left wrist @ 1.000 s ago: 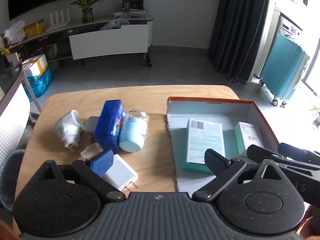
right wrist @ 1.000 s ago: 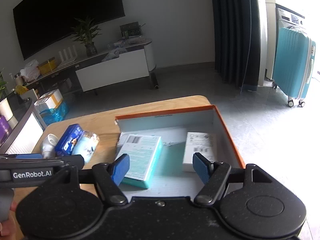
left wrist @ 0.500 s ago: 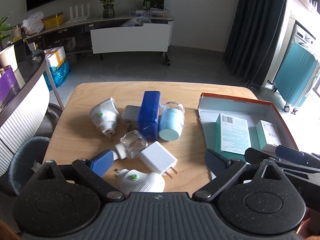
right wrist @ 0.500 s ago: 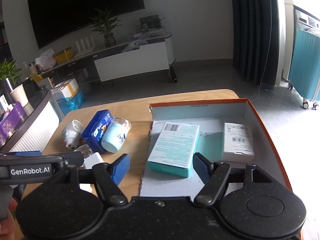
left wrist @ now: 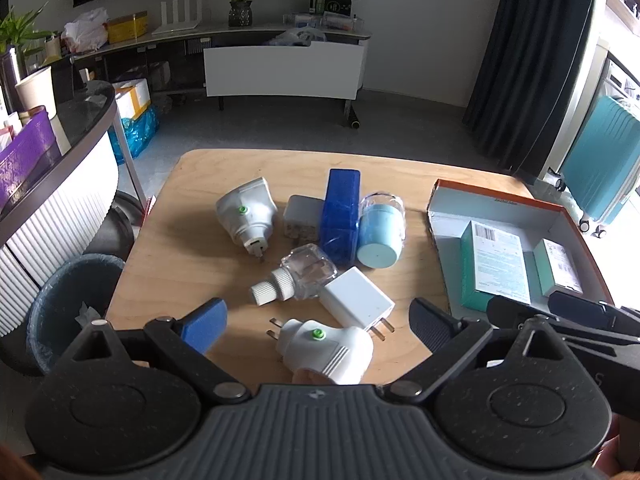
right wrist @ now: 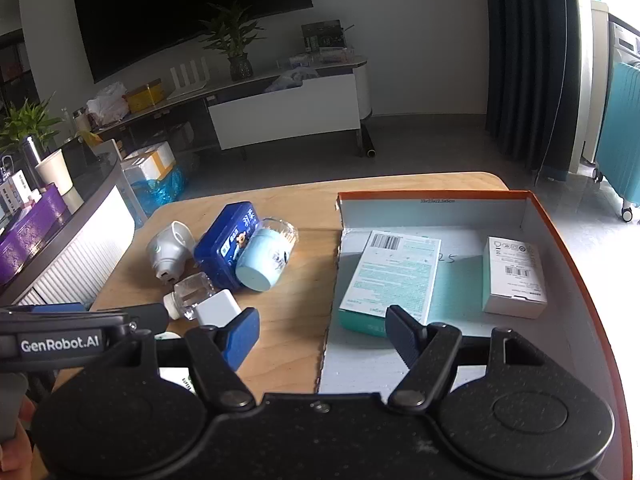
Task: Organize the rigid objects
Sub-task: 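Withdraw both open tools from the tray back over the table objects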
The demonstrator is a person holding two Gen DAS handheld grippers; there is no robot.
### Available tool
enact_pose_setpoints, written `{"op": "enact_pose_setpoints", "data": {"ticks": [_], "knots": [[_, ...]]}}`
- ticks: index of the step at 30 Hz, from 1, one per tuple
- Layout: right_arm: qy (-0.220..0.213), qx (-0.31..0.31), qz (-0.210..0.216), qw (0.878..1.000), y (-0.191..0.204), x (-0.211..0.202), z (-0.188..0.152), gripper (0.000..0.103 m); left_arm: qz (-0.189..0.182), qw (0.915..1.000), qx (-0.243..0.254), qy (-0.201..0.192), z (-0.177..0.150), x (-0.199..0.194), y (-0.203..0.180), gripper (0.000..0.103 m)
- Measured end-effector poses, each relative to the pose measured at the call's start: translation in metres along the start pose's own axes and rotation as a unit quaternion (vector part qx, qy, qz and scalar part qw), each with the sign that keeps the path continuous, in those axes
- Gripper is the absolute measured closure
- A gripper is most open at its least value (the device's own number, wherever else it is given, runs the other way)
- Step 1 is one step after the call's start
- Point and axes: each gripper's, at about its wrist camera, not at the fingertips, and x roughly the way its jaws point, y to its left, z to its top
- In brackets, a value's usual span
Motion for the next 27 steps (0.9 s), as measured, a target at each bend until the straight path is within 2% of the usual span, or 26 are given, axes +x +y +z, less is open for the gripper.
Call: {"op": "enact_pose_setpoints", "data": {"ticks": [19, 27], "knots": [[0.024, -0.020, 0.023, 0.999, 0.026, 0.019, -0.010, 0.020, 0.005, 0.9998, -0.017, 0.013, -0.014, 0.006, 0.032, 0.003], [0.033, -0.020, 0.025, 0.999, 0.022, 0.021, -0.019, 0.020, -0.010, 0.9992, -0.023, 0.031, -0.026, 0.016, 0.042, 0.002]]}}
